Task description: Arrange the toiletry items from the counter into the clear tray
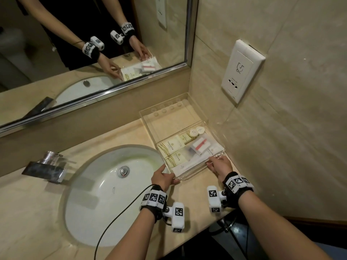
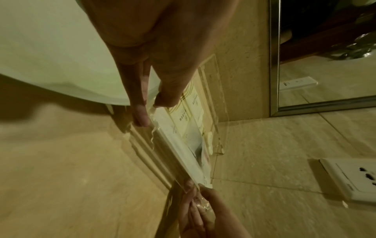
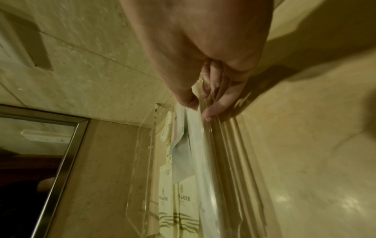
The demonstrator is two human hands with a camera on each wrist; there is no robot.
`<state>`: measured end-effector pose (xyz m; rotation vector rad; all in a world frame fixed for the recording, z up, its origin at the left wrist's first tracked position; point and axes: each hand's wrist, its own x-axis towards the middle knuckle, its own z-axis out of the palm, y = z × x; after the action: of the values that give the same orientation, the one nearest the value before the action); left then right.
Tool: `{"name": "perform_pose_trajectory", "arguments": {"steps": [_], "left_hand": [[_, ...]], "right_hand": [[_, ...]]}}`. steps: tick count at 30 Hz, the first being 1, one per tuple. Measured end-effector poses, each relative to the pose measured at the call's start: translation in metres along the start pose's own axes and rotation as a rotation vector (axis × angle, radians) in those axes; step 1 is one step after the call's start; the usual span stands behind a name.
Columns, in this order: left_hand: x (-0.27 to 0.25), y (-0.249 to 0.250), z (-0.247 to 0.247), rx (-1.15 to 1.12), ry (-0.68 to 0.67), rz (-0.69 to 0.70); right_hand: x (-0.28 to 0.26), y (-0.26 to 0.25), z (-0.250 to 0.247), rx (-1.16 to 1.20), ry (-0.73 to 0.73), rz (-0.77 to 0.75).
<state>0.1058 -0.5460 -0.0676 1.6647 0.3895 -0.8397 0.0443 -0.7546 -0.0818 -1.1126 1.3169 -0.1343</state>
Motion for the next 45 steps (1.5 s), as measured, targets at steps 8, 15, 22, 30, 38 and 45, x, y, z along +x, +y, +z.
{"name": "perform_pose_trajectory", "arguments": {"steps": [8, 15, 22, 30, 38, 45], "left_hand": [[0.007, 0.014, 0.000, -0.005, 0.027, 0.049], [0.032, 0.031, -0.008, -0.089, 0.060, 0.025], [0.039, 0.047, -0.010, -0.461, 0.088, -0.058], [0.033, 0.052, -0.004, -0.815, -0.016, -0.202], [0.045, 0.055, -0.006, -0.859, 0.005, -0.207], [0.046, 0.081, -0.005, -0.824, 0.053, -0.183]], "right_hand": [[0.000, -0.010, 0.003, 0.153, -0.063, 0.014], [0.016, -0.028, 0.031, 0.126, -0.099, 0.047], [0.028, -0.053, 0.061, 0.057, -0.154, 0.047], [0.038, -0.049, 0.060, 0.024, -0.078, 0.037], [0.037, -0.064, 0.071, 0.063, -0.108, 0.044], [0.040, -0.093, 0.086, 0.084, -0.310, 0.031]]}}
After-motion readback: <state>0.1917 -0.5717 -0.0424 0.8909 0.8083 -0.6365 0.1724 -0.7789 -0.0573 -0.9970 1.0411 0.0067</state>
